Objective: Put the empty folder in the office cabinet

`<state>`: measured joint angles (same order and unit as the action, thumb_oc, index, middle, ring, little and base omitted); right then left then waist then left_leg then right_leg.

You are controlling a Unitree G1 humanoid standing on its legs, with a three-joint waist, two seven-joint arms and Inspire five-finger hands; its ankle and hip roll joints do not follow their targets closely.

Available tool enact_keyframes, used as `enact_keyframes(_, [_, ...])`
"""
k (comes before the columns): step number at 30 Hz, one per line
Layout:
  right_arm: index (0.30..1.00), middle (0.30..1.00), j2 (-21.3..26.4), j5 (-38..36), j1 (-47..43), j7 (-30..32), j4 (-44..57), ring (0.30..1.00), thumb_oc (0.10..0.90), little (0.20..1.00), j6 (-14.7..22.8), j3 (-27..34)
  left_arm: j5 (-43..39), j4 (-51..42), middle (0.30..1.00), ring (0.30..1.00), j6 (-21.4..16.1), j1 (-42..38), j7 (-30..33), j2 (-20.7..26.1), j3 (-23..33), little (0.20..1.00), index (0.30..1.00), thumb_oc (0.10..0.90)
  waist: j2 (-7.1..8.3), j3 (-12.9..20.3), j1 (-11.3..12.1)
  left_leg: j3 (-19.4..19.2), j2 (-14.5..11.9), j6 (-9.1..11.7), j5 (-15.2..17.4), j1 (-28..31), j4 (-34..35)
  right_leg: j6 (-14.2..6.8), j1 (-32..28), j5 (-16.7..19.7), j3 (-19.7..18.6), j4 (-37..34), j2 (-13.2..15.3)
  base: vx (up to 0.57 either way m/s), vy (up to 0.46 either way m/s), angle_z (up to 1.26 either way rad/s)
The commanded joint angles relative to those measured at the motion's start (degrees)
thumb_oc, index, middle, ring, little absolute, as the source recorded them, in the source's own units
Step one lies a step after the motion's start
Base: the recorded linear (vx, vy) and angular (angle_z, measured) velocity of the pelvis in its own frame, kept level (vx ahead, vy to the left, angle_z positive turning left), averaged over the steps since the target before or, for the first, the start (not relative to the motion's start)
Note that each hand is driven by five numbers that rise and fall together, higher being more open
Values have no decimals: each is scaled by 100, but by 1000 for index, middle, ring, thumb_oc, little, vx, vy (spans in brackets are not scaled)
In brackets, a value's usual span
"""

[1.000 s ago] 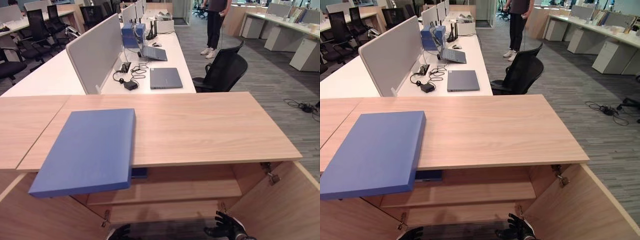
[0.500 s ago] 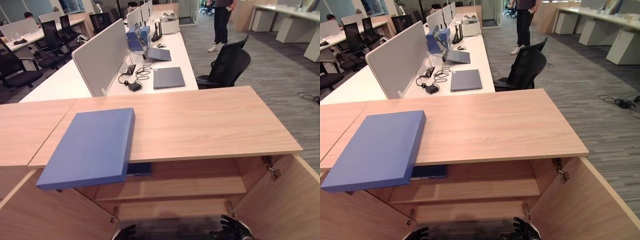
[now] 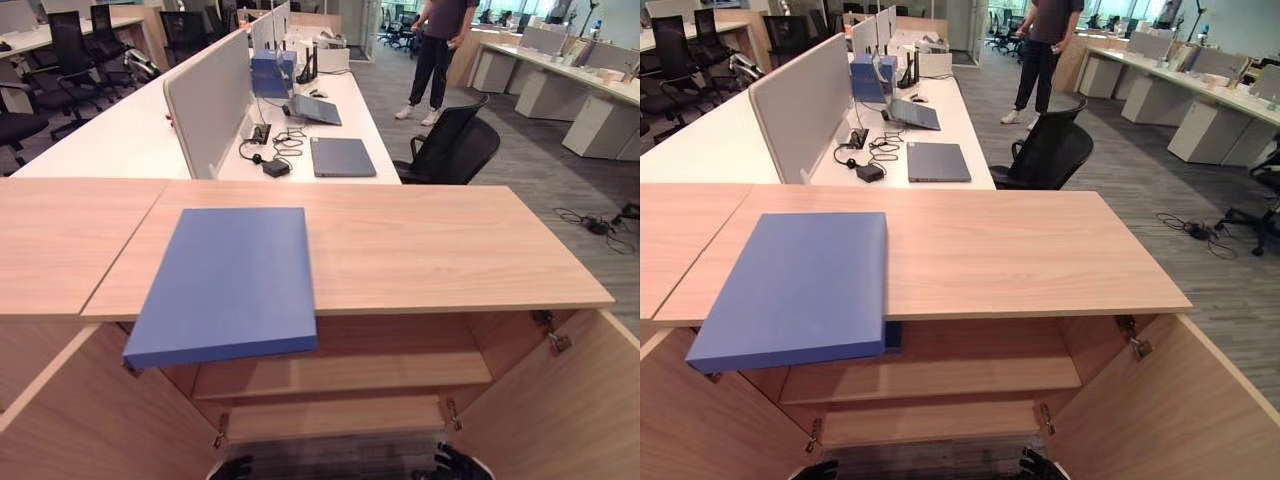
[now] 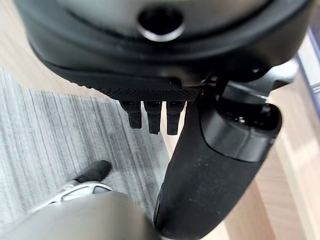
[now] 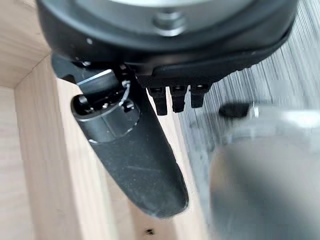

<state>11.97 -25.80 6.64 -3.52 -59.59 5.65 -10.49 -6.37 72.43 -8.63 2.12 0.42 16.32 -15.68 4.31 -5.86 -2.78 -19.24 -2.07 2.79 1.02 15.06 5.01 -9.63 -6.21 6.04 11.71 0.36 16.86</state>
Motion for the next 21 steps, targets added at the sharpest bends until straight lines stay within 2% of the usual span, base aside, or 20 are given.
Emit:
enact_keyframes(1, [900,900,409,-255,-622,24,18,900,800,900,245,2,129,-100,900,900,-223,-386,14,-91,-30,900,900,800,-287,-44,59,176,-236,282,524,166,-1,-345,536,-243,-158,133,-220,-70,151,-5])
enact_keyframes(5, [900,900,261,-276,-675,5,100,900,800,900,247,-37,201,-91,900,900,-226,-475,27,25,-29,900,900,800,-231,-154,40,136,-164,238,530,60,-1,-516,815,6,-255,382,-54,-129,152,-5])
enact_keyframes(7, [900,900,224,-258,-716,-5,207,900,800,900,253,-144,281,-114,900,900,-221,-534,17,151,-64,900,900,800,-296,-298,44,64,-223,169,441,-63,-1,-507,882,-301,-277,854,-154,-226,187,-5])
enact_keyframes(8, [900,900,220,-258,-720,-5,207,900,800,900,253,-144,281,-114,900,900,-220,-538,17,154,-62,900,900,800,-286,-282,45,61,-215,168,421,-92,-1,-506,907,-279,-282,842,-148,-132,133,-5])
enact_keyframes(9, [900,900,216,-271,-717,-15,253,900,800,900,259,-173,284,-119,900,900,-223,-556,32,184,-81,900,900,800,-308,-319,59,53,-221,120,388,-114,-1,-465,840,-442,-314,1076,-232,-100,90,-5])
enact_keyframes(13, [900,900,180,-275,-610,-13,389,900,800,900,309,-264,240,-154,900,900,-244,-540,76,224,-78,900,900,800,-295,-164,158,47,-185,-5,262,-338,-1,-313,594,-898,-536,1466,-641,-96,94,-3])
enact_keyframes(15, [900,900,180,-292,-600,33,420,900,800,900,337,-299,182,-180,900,900,-257,-526,111,204,-39,900,900,800,-175,10,305,30,-141,3,232,-495,-1,-233,210,-1017,-533,879,-669,-32,-26,5])
enact_keyframes(16, [900,900,178,-293,-596,33,420,900,800,900,338,-299,182,-181,900,900,-257,-523,111,205,-42,900,900,800,-174,13,303,33,-140,3,232,-494,-1,-233,196,-1007,-527,854,-669,-5,-60,-7])
enact_keyframes(17, [900,900,196,-318,-620,33,412,900,800,900,342,-325,177,-185,900,900,-271,-497,136,148,-31,900,900,800,-142,117,356,22,-158,21,217,-527,-1,-204,51,-1005,-588,472,-657,15,-52,-4])
enact_keyframes(21, [900,900,252,-306,-664,35,620,900,800,900,346,-426,137,-271,900,900,-288,-496,163,60,-95,900,900,800,-144,128,398,92,-225,61,145,-530,-1,-157,-32,-1024,-532,344,-696,-2,-55,-13])
